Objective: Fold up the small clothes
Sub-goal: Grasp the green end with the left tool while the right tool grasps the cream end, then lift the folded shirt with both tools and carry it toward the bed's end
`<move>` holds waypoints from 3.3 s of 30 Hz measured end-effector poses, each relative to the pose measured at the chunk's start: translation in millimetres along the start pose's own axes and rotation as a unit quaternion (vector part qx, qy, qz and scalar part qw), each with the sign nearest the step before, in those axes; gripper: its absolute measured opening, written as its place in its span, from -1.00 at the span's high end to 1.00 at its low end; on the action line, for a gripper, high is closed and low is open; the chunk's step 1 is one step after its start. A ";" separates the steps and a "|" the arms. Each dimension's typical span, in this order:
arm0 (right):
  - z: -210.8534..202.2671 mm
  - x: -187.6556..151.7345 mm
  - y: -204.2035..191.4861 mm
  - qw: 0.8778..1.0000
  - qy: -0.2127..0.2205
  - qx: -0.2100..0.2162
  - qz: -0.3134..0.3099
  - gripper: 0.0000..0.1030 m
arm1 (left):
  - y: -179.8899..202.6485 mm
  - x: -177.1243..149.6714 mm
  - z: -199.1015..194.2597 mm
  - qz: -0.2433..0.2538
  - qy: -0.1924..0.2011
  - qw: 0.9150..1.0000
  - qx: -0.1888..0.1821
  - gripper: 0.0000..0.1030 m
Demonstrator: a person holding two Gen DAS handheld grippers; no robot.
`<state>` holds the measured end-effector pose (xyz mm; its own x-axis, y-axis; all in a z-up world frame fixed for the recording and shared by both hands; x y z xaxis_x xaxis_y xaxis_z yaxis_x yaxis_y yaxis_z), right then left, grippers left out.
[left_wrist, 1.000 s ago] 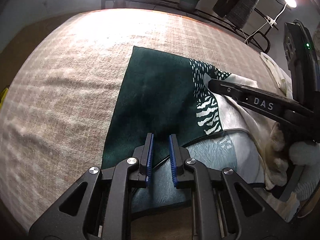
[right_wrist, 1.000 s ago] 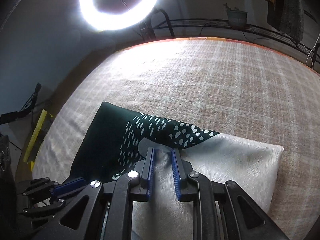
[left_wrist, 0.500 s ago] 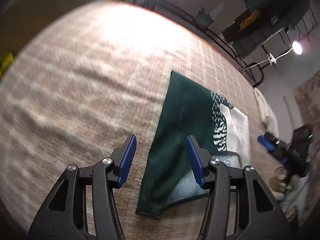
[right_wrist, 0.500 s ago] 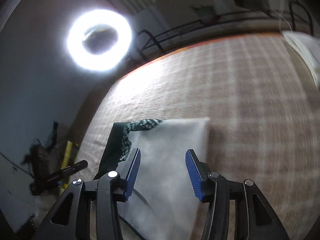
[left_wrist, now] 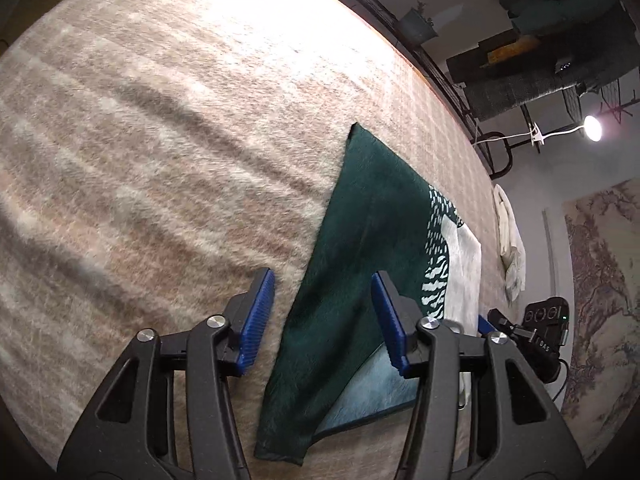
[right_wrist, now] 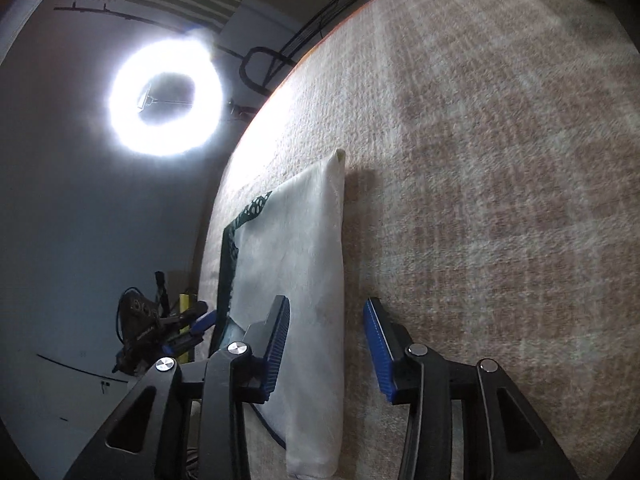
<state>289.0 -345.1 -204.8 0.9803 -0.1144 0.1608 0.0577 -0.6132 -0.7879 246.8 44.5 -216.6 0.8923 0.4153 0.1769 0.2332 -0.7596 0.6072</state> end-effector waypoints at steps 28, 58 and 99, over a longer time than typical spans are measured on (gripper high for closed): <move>15.1 -11.5 -62.0 0.994 0.011 -0.062 -0.095 0.97 | 72.8 -2.7 7.5 0.122 0.056 0.988 0.072 0.98; -112.1 23.7 -56.3 0.976 0.115 -0.125 -0.132 0.98 | 221.0 -8.9 45.5 0.208 0.064 0.976 0.007 0.98; -330.5 201.0 163.2 0.922 0.231 -0.287 -0.121 0.98 | 519.4 8.5 317.5 0.354 0.051 0.934 -0.002 0.98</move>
<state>433.1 -726.5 -104.6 0.7599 -0.1596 0.6302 0.0242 -0.9618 -0.2728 498.2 -505.5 -145.6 0.7812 -0.1448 0.6072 -0.4024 -0.8605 0.3125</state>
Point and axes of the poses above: each gripper's, at about its wrist camera, not at the fingertips, and z roughly the way its jaws point, y to its right, x to its top, the point moved 3 cm from there along z, roughly the way its jaws point, and after that the axes turned 3 degrees about -y, right-handed, at the moved point
